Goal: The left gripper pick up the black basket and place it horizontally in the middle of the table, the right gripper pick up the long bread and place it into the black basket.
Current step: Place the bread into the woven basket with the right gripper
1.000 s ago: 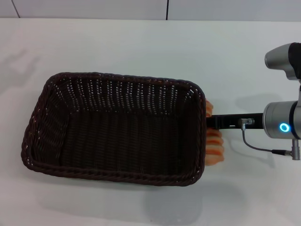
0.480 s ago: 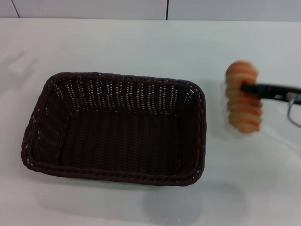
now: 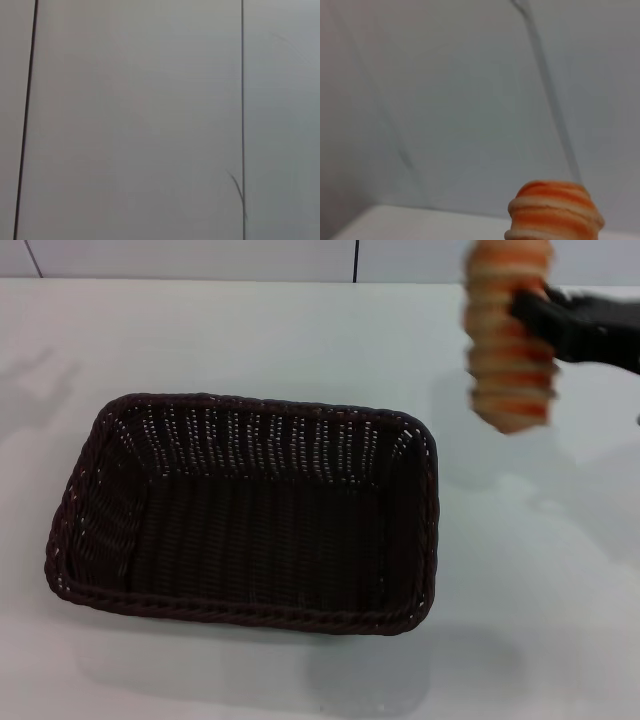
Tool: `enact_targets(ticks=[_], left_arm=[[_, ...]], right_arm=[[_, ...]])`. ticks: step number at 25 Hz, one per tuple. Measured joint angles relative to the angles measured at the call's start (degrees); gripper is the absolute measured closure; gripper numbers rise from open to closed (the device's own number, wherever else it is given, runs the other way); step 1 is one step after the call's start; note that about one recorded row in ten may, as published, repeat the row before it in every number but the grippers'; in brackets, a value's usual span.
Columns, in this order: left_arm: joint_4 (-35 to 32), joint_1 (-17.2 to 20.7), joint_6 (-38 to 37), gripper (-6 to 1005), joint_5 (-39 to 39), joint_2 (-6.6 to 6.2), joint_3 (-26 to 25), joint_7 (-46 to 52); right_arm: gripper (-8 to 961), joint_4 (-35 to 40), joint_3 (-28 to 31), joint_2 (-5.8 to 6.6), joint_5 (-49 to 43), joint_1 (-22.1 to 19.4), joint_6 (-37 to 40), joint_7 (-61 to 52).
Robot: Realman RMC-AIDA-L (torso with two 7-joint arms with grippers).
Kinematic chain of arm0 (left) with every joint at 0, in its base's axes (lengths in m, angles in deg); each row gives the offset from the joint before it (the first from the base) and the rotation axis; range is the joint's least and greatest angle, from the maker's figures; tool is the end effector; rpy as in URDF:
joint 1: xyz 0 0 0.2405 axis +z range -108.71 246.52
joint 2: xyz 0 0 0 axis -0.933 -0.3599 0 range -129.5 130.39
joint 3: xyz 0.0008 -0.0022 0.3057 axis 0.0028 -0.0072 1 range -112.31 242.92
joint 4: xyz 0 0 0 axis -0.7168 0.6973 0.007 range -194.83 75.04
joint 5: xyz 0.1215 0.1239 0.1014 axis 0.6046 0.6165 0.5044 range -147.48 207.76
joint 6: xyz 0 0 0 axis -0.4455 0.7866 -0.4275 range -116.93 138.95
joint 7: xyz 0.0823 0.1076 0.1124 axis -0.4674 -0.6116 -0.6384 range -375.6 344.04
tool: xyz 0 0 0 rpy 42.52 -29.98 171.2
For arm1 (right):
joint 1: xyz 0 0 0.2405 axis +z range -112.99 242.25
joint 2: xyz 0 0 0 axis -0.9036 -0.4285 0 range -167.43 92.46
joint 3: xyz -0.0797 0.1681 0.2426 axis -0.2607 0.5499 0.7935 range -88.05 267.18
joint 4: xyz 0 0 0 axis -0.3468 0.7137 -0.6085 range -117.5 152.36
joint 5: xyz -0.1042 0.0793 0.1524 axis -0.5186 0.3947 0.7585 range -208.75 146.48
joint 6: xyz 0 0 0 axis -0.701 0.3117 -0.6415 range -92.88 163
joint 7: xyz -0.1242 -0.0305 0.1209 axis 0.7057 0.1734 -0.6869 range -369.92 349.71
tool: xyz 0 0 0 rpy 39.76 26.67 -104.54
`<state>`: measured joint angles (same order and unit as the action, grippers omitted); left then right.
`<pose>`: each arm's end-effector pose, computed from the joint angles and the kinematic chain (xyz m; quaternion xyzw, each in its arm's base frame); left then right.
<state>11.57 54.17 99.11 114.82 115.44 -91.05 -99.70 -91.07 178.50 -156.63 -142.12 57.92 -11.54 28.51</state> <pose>-0.2973 0.3275 0.1935 -0.7809 -0.1716 -0.3868 0.4595 0.1907 0.2972 0.0107 -0.8348 0.3350 0.2722 0.3417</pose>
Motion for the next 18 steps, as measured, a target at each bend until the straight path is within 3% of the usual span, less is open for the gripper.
enact_targets(ticks=[5,11,14,18], left_arm=[[-0.01,0.08,-0.02,548,0.0,0.23,0.0,0.14],[0.47,0.08,-0.04,548,-0.04,0.51,0.0,0.21],[0.75,0.06,-0.02,548,-0.04,0.65,0.01,0.21],[0.77,0.06,0.01,548,-0.04,0.77,0.0,0.31]], right_arm=[[750,-1.61,-3.56,0.24,1.83,2.79,-2.56,1.6],[767,9.35,-6.54,0.24,1.82,14.28,-7.44,1.52],[772,13.87,-6.99,0.22,2.08,17.94,-7.65,1.87],[667,15.94,-6.82,0.16,2.24,19.4,-7.35,2.55]])
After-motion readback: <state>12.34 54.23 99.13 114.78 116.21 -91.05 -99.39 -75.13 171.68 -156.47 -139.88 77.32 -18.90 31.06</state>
